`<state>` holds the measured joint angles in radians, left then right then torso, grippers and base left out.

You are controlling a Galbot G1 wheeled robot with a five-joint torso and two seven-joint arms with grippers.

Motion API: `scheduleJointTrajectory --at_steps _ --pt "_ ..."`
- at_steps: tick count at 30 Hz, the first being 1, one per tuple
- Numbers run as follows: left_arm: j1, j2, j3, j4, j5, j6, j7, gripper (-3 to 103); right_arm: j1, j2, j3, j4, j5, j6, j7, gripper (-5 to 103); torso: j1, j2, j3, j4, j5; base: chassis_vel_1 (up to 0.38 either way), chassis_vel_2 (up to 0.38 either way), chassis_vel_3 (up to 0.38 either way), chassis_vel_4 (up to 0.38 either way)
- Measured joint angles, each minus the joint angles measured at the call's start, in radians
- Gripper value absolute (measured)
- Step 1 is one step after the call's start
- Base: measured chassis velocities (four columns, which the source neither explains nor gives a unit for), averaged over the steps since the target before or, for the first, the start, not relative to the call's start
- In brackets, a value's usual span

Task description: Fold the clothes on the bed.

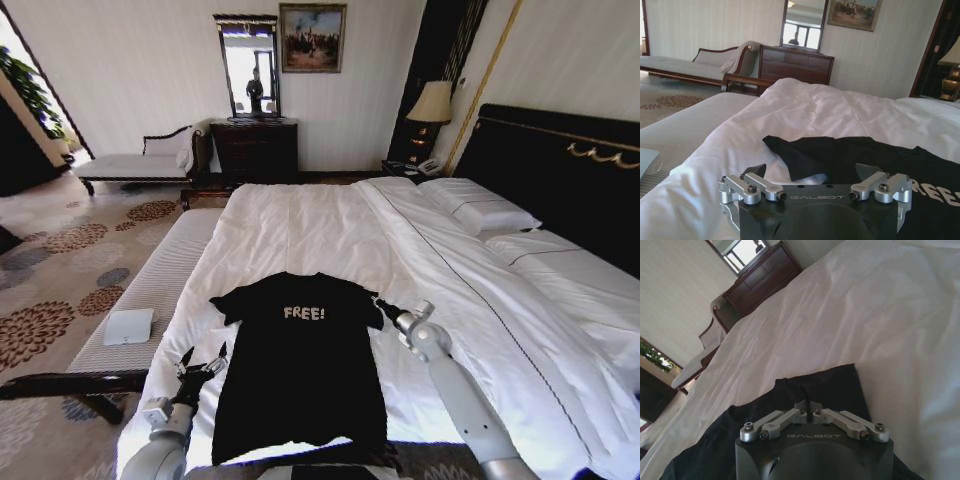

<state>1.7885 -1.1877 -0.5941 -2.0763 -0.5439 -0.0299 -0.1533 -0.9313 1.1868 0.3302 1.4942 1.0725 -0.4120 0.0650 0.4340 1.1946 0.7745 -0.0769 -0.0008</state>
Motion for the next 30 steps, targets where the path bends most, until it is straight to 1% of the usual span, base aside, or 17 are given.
scheduleJointTrajectory --at_steps 2,6,13,24,25,26,27,29,30 --pt "0.005 -0.003 -0.004 -0.001 0.002 -0.002 0.001 100 0.031 0.029 -0.035 -0.023 -0.024 0.005 0.008 0 0.000 0.000 0.000 0.0004 -0.0001 0.000 0.000 0.000 0.000" --pt "0.013 -0.005 -0.016 -0.008 0.000 -0.004 0.001 100 0.068 0.054 -0.064 -0.060 -0.045 0.010 0.015 0 0.000 0.000 0.000 0.0004 -0.0002 0.000 0.000 0.000 0.000" --pt "0.012 -0.003 -0.028 -0.009 -0.009 -0.006 0.001 100 0.089 0.070 -0.099 -0.090 -0.055 0.011 0.018 0 0.000 0.000 0.000 0.0000 -0.0001 0.000 0.000 0.000 0.000" --pt "0.002 -0.001 -0.027 -0.009 -0.014 -0.004 -0.005 100 0.117 0.088 -0.175 -0.152 -0.108 0.019 -0.007 0 0.000 0.000 0.000 0.0000 -0.0001 0.000 0.000 0.000 0.000" --pt "0.003 -0.001 -0.029 -0.009 -0.015 -0.004 -0.005 100 0.126 0.093 -0.182 -0.168 -0.115 0.023 -0.008 -2 0.000 0.000 0.000 0.0001 -0.0001 0.000 0.000 0.000 0.000" --pt "0.003 -0.002 -0.033 -0.009 -0.015 -0.003 -0.006 100 0.136 0.098 -0.189 -0.189 -0.121 0.030 -0.009 2 0.000 0.000 0.000 0.0001 0.0000 0.000 0.000 0.000 0.000" --pt "0.003 -0.002 -0.036 -0.009 -0.015 -0.003 -0.006 100 0.145 0.102 -0.193 -0.205 -0.125 0.035 -0.011 7 0.000 0.000 0.000 0.0002 0.0000 0.000 0.000 0.000 0.000" --pt "0.004 -0.002 -0.040 -0.010 -0.015 -0.002 -0.006 100 0.152 0.104 -0.197 -0.216 -0.127 0.038 -0.013 7 0.000 0.000 0.000 0.0002 0.0000 0.000 0.000 0.000 0.000" --pt "0.006 -0.001 -0.043 -0.012 -0.015 -0.002 -0.006 100 0.156 0.105 -0.201 -0.223 -0.129 0.040 -0.015 13 0.000 0.000 0.000 0.0002 0.0000 0.000 0.000 0.000 0.000"
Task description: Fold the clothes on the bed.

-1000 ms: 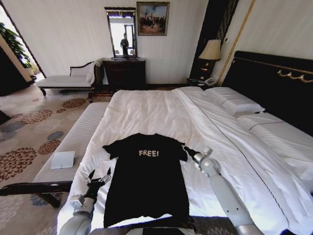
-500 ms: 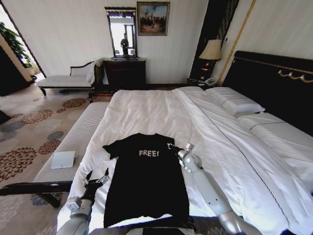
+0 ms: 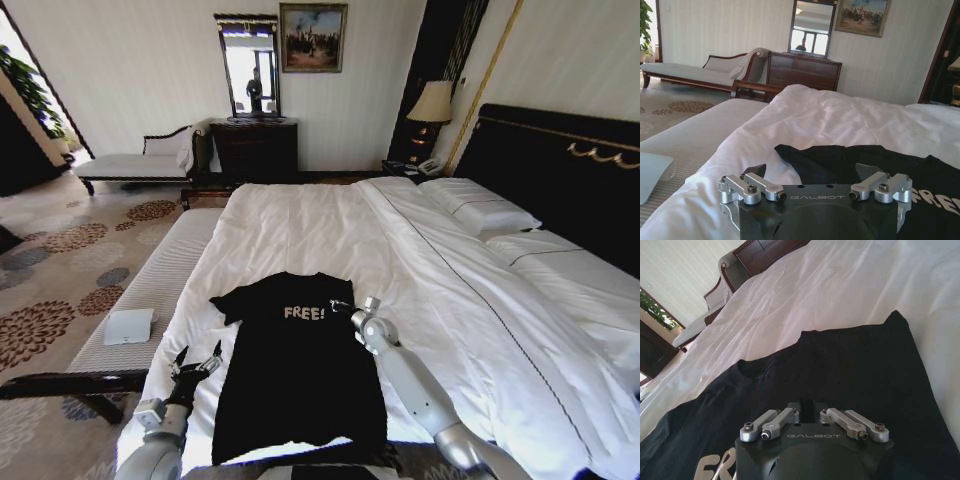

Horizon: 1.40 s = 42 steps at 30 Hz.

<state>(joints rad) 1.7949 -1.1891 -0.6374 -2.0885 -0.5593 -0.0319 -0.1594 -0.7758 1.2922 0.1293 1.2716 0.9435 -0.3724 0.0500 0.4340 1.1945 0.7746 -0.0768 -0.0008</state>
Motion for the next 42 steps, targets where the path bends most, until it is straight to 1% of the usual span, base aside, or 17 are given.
scheduleJointTrajectory --at_steps 3,6,8,9,12,13,16,18,21,22,23,25,29,31,34,40,42 --pt "0.007 -0.002 -0.011 -0.003 -0.001 0.000 0.000 100 -0.005 -0.005 -0.016 0.009 -0.007 0.001 -0.006 28 0.000 0.000 0.000 0.0000 0.0000 0.000 0.000 0.000 0.000" --pt "0.010 -0.004 -0.014 -0.004 -0.002 0.000 0.000 100 -0.019 -0.015 -0.036 0.029 -0.007 -0.001 -0.009 33 0.000 0.000 0.000 0.0000 0.0001 0.000 0.000 0.000 0.000" --pt "0.012 -0.005 -0.014 -0.007 -0.002 0.000 0.000 100 -0.040 -0.031 -0.053 0.061 -0.003 -0.005 -0.013 44 0.000 0.000 0.000 0.0000 0.0000 0.000 0.000 0.000 0.000" --pt "0.012 -0.005 -0.014 -0.007 -0.002 0.000 0.000 100 -0.040 -0.031 -0.053 0.061 -0.003 -0.005 -0.013 44 0.000 0.000 0.000 0.0000 0.0000 0.000 0.000 0.000 0.000" --pt "0.012 -0.008 -0.010 -0.011 -0.001 0.001 0.000 100 -0.088 -0.049 -0.061 0.142 0.037 -0.024 -0.006 61 0.000 0.000 0.000 -0.0002 0.0002 0.000 0.000 0.000 0.000" --pt "0.012 -0.009 -0.007 -0.011 -0.001 0.002 0.000 100 -0.098 -0.055 -0.065 0.159 0.039 -0.027 -0.005 61 0.000 0.000 0.000 -0.0001 0.0002 0.000 0.000 0.000 0.000" --pt "0.009 -0.009 0.002 -0.010 0.002 0.003 0.000 100 -0.123 -0.074 -0.073 0.201 0.034 -0.030 -0.001 73 0.000 0.000 0.000 0.0000 0.0001 0.000 0.000 0.000 0.000" --pt "-0.005 -0.006 0.012 0.000 0.001 0.007 -0.001 100 -0.143 -0.081 -0.044 0.243 0.041 -0.031 0.015 84 0.000 0.000 0.000 0.0001 0.0002 0.000 0.000 0.000 0.000" --pt "-0.025 0.001 0.017 0.014 -0.016 0.016 -0.007 100 -0.172 -0.097 0.012 0.291 0.046 -0.030 0.037 84 0.000 0.000 0.000 0.0003 0.0004 0.000 0.000 0.000 0.000" --pt "-0.037 0.004 0.018 0.023 -0.027 0.021 -0.009 100 -0.188 -0.114 0.042 0.314 0.035 -0.027 0.040 94 0.000 0.000 0.000 0.0002 0.0004 0.000 0.000 0.000 0.000" --pt "-0.053 0.006 0.019 0.035 -0.041 0.024 -0.013 100 -0.209 -0.141 0.071 0.339 0.012 -0.019 0.041 97 0.000 0.000 0.000 0.0002 0.0003 0.000 0.000 0.000 0.000" --pt "-0.063 0.007 0.019 0.044 -0.048 0.025 -0.013 100 -0.228 -0.168 0.094 0.357 -0.015 -0.007 0.040 99 0.000 0.000 0.000 0.0001 0.0001 0.000 0.000 0.000 0.000" --pt "-0.133 0.014 0.023 0.109 -0.103 0.030 -0.015 100 -0.383 -0.279 0.226 0.464 -0.255 0.097 0.018 100 0.000 0.000 0.000 -0.0003 0.0003 0.000 0.000 0.000 0.000" --pt "-0.150 0.019 0.026 0.124 -0.117 0.032 -0.015 100 -0.430 -0.288 0.262 0.490 -0.295 0.117 0.015 100 0.000 0.000 0.000 -0.0003 0.0004 0.000 0.000 0.000 0.000" --pt "-0.213 0.026 0.041 0.188 -0.167 0.046 -0.017 100 -0.565 -0.281 0.365 0.564 -0.369 0.156 0.009 100 0.000 0.000 0.000 -0.0005 0.0003 0.000 0.000 0.000 0.000" --pt "-0.304 0.010 0.067 0.302 -0.223 0.055 -0.023 100 -0.684 -0.232 0.462 0.621 -0.407 0.181 0.000 100 0.000 0.000 0.000 0.0003 0.0003 0.000 0.000 0.000 0.000" --pt "-0.353 -0.001 0.084 0.339 -0.265 0.063 -0.038 100 -0.721 -0.211 0.494 0.627 -0.427 0.191 -0.012 100 0.000 0.000 0.000 0.0000 -0.0002 0.000 0.000 0.000 0.000"
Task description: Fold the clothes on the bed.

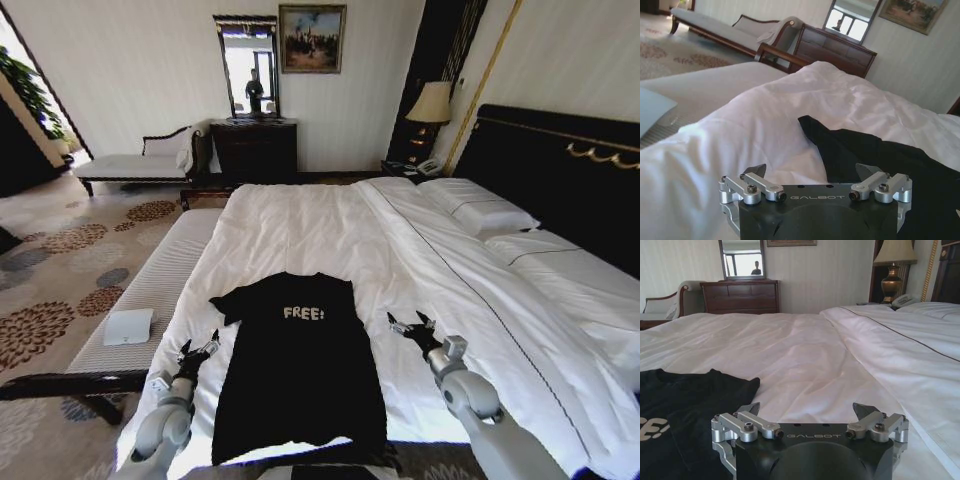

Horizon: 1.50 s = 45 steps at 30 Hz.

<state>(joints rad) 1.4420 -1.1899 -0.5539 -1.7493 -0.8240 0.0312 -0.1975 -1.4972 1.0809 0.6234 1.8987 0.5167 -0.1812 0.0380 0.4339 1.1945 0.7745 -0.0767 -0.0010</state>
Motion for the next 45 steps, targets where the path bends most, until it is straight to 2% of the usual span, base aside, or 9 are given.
scheduleJointTrajectory --at_steps 3,8,18,31,34,36,39,43,45 --pt "-0.088 -0.004 0.022 0.049 -0.062 0.019 -0.028 100 -0.039 0.029 0.030 0.004 -0.018 0.009 -0.004 100 0.000 0.000 0.000 -0.0003 0.0005 0.000 0.000 0.000 0.000" --pt "-0.211 0.012 0.049 0.124 -0.110 0.032 -0.051 100 -0.072 0.055 0.052 0.014 -0.028 0.011 -0.004 100 0.000 0.000 0.000 0.0000 0.0003 0.000 0.000 0.000 0.000" --pt "-0.404 0.010 0.088 0.281 -0.183 0.044 -0.062 100 -0.105 0.058 0.080 0.025 -0.034 0.013 -0.002 100 0.000 0.000 0.000 0.0000 0.0003 0.000 0.000 0.000 0.000" --pt "-0.493 -0.025 0.099 0.426 -0.203 0.052 -0.090 99 -0.112 0.060 0.093 0.028 -0.030 0.009 0.002 100 0.000 0.000 0.000 -0.0002 0.0004 0.000 0.000 0.000 0.000" --pt "-0.500 -0.028 0.099 0.443 -0.198 0.052 -0.090 95 -0.110 0.058 0.093 0.027 -0.029 0.008 0.002 100 0.000 0.000 0.000 -0.0001 0.0003 0.000 0.000 0.000 0.000" --pt "-0.506 -0.031 0.099 0.456 -0.194 0.053 -0.088 86 -0.108 0.057 0.092 0.026 -0.028 0.007 0.002 100 0.000 0.000 0.000 0.0000 0.0004 0.000 0.000 0.000 0.000" --pt "-0.514 -0.036 0.098 0.473 -0.187 0.052 -0.079 81 -0.107 0.055 0.091 0.025 -0.027 0.007 0.002 100 0.000 0.000 0.000 0.0000 0.0003 0.000 0.000 0.000 0.000" --pt "-0.540 -0.045 0.102 0.512 -0.180 0.049 -0.061 59 -0.110 0.053 0.092 0.025 -0.023 0.004 0.002 100 0.000 0.000 0.000 0.0000 0.0004 0.000 0.000 0.000 0.000" --pt "-0.548 -0.049 0.103 0.519 -0.182 0.050 -0.061 59 -0.110 0.053 0.092 0.027 -0.020 0.000 0.003 100 0.000 0.000 0.000 0.0000 0.0003 0.000 0.000 0.000 0.000"
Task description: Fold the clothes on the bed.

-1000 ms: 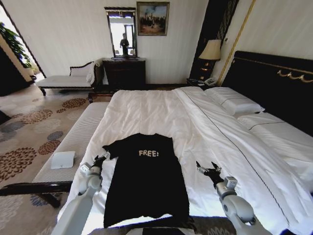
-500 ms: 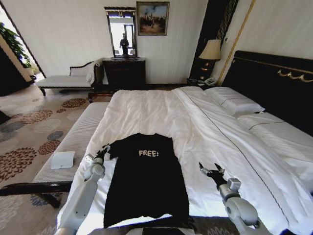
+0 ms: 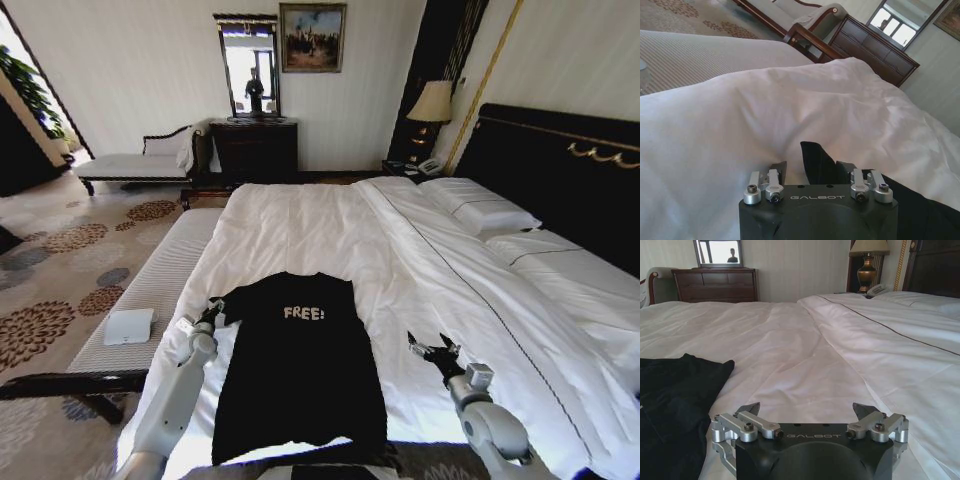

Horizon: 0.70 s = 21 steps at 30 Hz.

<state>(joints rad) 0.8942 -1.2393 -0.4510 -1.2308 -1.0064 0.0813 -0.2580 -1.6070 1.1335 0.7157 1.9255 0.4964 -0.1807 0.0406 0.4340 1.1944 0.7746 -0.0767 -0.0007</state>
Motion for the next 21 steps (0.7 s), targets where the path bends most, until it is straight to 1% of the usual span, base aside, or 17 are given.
scheduleJointTrajectory --at_steps 3,4,6,8,9,10,13,14,16,21 --pt "-0.031 -0.019 0.005 0.032 0.002 0.001 -0.001 43 0.003 0.000 -0.001 0.009 0.008 -0.010 0.003 100 0.000 0.000 0.000 -0.0003 -0.0001 0.000 0.000 0.000 0.000" --pt "-0.031 -0.019 0.005 0.032 0.002 0.001 -0.001 43 0.003 0.000 -0.001 0.009 0.008 -0.010 0.003 100 0.000 0.000 0.000 -0.0003 -0.0001 0.000 0.000 0.000 0.000" --pt "-0.039 -0.024 0.008 0.040 0.006 0.001 -0.002 32 0.005 0.000 -0.001 0.012 0.010 -0.012 0.005 100 0.000 0.000 0.000 -0.0003 -0.0001 0.000 0.000 0.000 0.000" --pt "-0.040 -0.025 0.009 0.040 0.007 0.001 -0.003 32 0.005 0.000 -0.001 0.014 0.011 -0.013 0.005 100 0.000 0.000 0.000 -0.0003 0.0000 0.000 0.000 0.000 0.000" --pt "-0.040 -0.026 0.010 0.038 0.009 0.000 -0.005 21 0.004 0.000 0.000 0.014 0.011 -0.013 0.006 100 0.000 0.000 0.000 -0.0001 -0.0001 0.000 0.000 0.000 0.000" --pt "-0.040 -0.027 0.010 0.036 0.011 -0.001 -0.008 21 0.003 0.000 0.000 0.014 0.011 -0.013 0.006 100 0.000 0.000 0.000 -0.0001 0.0000 0.000 0.000 0.000 0.000" --pt "-0.042 -0.036 0.007 0.032 0.014 -0.002 -0.021 5 0.002 0.005 -0.001 0.007 0.011 -0.013 0.006 100 0.000 0.000 0.000 -0.0003 -0.0002 0.000 0.000 0.000 0.000" --pt "-0.042 -0.036 0.007 0.032 0.014 -0.002 -0.021 5 0.002 0.005 -0.001 0.007 0.011 -0.013 0.006 100 0.000 0.000 0.000 -0.0003 -0.0002 0.000 0.000 0.000 0.000" --pt "-0.039 -0.034 0.006 0.021 0.014 -0.003 -0.025 1 0.001 0.014 -0.005 0.007 0.010 -0.012 0.006 100 0.000 0.000 0.000 -0.0004 0.0001 0.000 0.000 0.000 0.000" --pt "-0.020 -0.021 0.005 0.000 0.017 -0.004 -0.027 0 -0.001 0.018 -0.006 0.007 0.008 -0.012 0.005 100 0.000 0.000 0.000 0.0000 -0.0001 0.000 0.000 0.000 0.000"
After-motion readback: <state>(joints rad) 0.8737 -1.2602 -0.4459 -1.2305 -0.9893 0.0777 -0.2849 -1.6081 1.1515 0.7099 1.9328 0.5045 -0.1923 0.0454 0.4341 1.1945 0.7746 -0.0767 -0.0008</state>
